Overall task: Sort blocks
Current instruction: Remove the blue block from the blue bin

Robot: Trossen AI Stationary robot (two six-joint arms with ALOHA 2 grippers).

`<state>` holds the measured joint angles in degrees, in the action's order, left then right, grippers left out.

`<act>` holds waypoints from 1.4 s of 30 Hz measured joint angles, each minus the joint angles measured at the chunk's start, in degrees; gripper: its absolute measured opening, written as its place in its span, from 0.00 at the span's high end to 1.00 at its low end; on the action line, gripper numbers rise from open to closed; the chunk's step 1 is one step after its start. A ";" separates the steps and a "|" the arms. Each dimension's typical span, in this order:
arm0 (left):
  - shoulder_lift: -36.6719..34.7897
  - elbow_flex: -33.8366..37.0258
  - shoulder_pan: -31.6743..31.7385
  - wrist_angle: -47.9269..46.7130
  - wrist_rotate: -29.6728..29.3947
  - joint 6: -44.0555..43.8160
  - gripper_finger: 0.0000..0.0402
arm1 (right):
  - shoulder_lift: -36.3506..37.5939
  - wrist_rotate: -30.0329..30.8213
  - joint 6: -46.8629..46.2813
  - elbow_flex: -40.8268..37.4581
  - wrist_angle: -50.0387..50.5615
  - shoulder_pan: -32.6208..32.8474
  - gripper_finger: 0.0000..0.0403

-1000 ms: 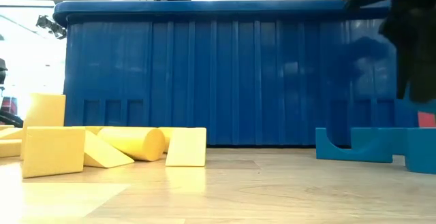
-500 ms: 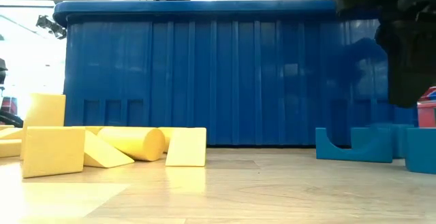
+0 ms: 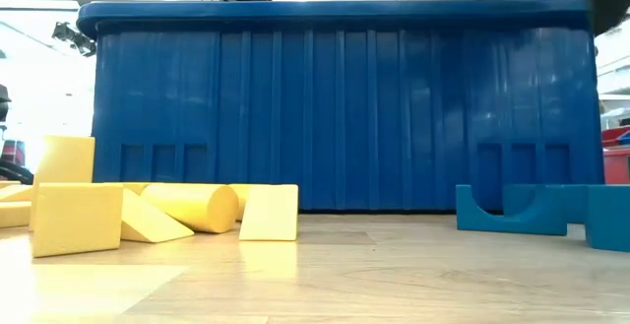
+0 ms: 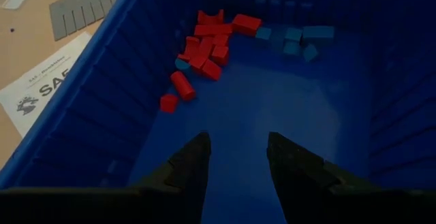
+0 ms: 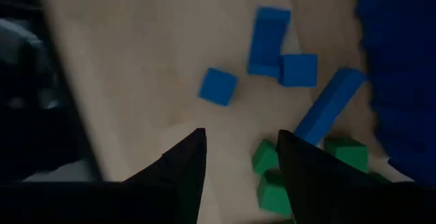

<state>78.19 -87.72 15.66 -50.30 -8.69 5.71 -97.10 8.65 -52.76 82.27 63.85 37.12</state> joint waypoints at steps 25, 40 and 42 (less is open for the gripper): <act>1.29 0.00 0.07 7.82 -0.37 7.00 0.61 | 16.48 17.98 36.97 11.78 1.89 -39.20 0.60; -3.31 -1.18 2.29 6.62 -5.12 6.34 0.61 | 7.77 -3.68 55.10 11.67 3.30 -60.26 0.61; -3.34 -1.18 3.06 5.60 -5.46 6.32 0.61 | 7.06 -5.21 55.66 11.03 3.33 -61.57 0.61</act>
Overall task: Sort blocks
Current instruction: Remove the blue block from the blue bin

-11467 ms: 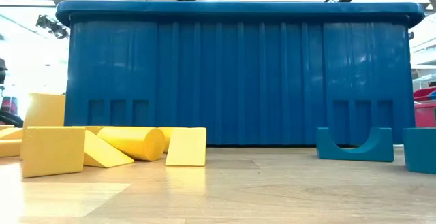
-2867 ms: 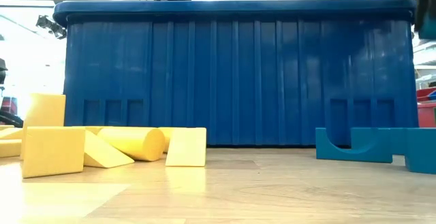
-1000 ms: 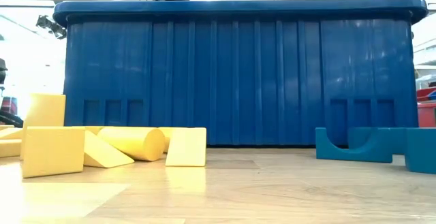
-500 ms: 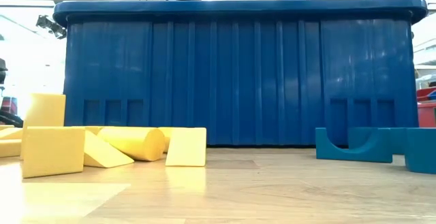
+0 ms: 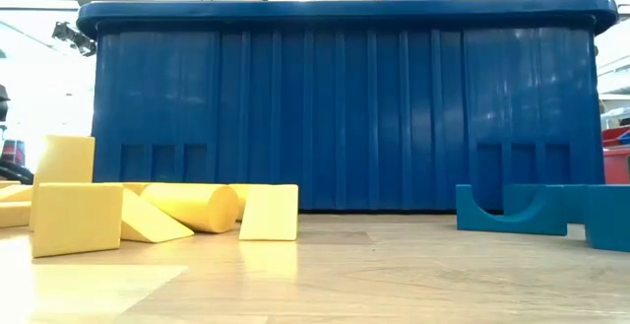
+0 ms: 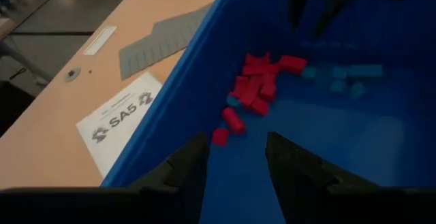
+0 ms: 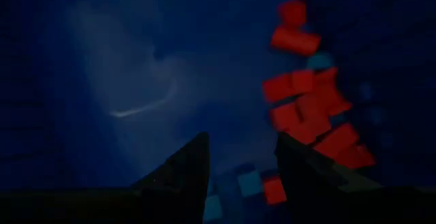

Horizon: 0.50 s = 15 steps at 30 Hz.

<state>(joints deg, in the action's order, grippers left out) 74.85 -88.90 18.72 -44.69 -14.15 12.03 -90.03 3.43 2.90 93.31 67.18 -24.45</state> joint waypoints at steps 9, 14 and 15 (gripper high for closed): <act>1.25 0.22 1.18 0.24 -0.18 -0.40 0.61 | -0.88 -1.34 -2.78 -9.16 -4.57 -3.59 0.61; 1.22 0.22 1.18 0.38 -0.20 -0.39 0.61 | -1.41 -1.52 -3.23 -12.10 -9.06 -3.85 0.62; 1.22 0.22 1.18 0.42 -0.20 -0.39 0.61 | -1.73 -1.50 -2.74 -12.49 -10.16 -3.85 0.62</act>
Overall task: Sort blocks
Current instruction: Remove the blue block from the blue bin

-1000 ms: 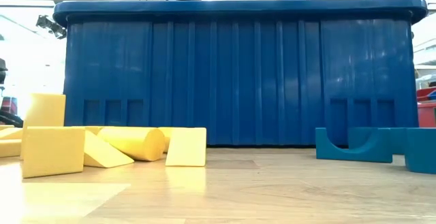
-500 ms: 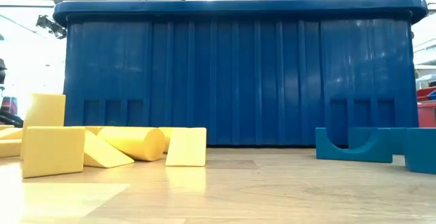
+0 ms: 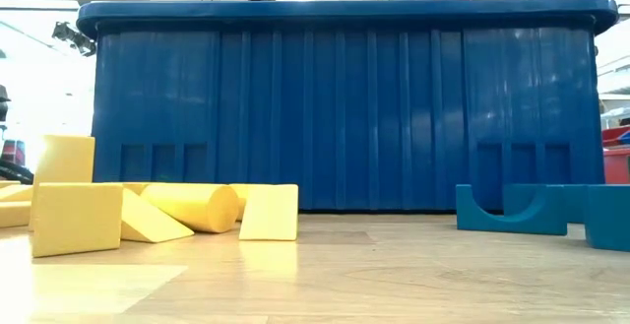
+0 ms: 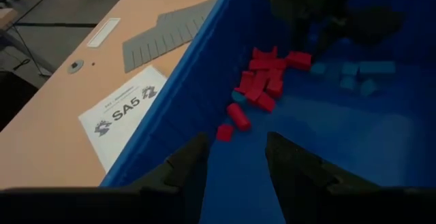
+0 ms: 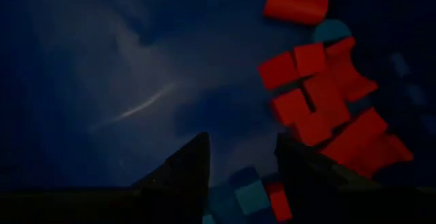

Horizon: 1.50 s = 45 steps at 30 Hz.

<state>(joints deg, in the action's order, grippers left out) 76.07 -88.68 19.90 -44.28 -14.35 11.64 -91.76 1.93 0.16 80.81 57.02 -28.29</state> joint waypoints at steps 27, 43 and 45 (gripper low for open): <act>0.00 0.02 -0.02 -1.12 3.06 -0.31 0.61 | -15.98 2.83 22.97 -4.85 9.61 -4.22 0.36; 0.00 0.02 -0.02 -1.49 3.06 0.11 0.61 | -15.72 3.36 29.67 -8.89 2.33 -4.21 0.40; 0.00 0.02 -0.02 -1.49 3.06 0.11 0.61 | -15.72 3.36 29.76 -8.90 1.87 -4.17 0.44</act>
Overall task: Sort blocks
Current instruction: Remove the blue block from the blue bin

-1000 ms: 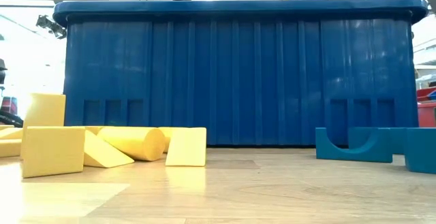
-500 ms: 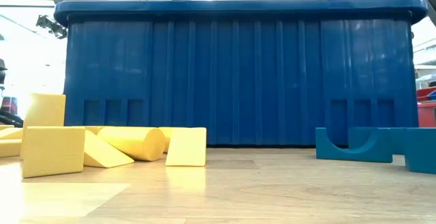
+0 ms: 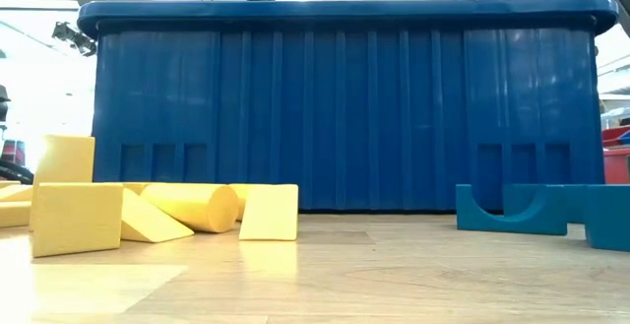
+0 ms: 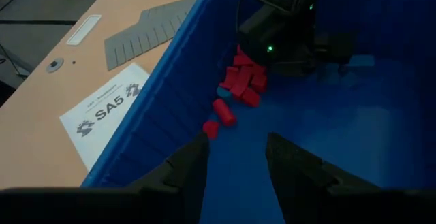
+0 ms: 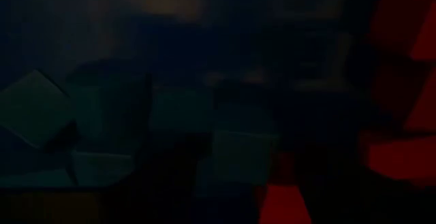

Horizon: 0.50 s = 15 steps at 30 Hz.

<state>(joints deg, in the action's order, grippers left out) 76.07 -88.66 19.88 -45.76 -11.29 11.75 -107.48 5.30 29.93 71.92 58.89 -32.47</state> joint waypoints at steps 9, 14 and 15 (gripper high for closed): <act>0.00 0.02 0.00 -0.12 0.00 -0.03 0.61 | 0.16 0.24 0.32 -2.97 -2.52 -0.15 0.62; 0.00 0.02 0.00 -0.28 0.00 -0.04 0.61 | 0.36 0.59 -2.31 -3.38 -2.55 -0.15 0.72; 0.00 0.02 0.00 -0.28 0.00 -0.04 0.61 | 0.57 0.58 -2.56 -3.49 -2.65 -0.15 0.72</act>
<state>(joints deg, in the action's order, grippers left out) 76.07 -88.64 19.88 -46.04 -11.29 11.70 -106.91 5.88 27.36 68.43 56.24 -32.62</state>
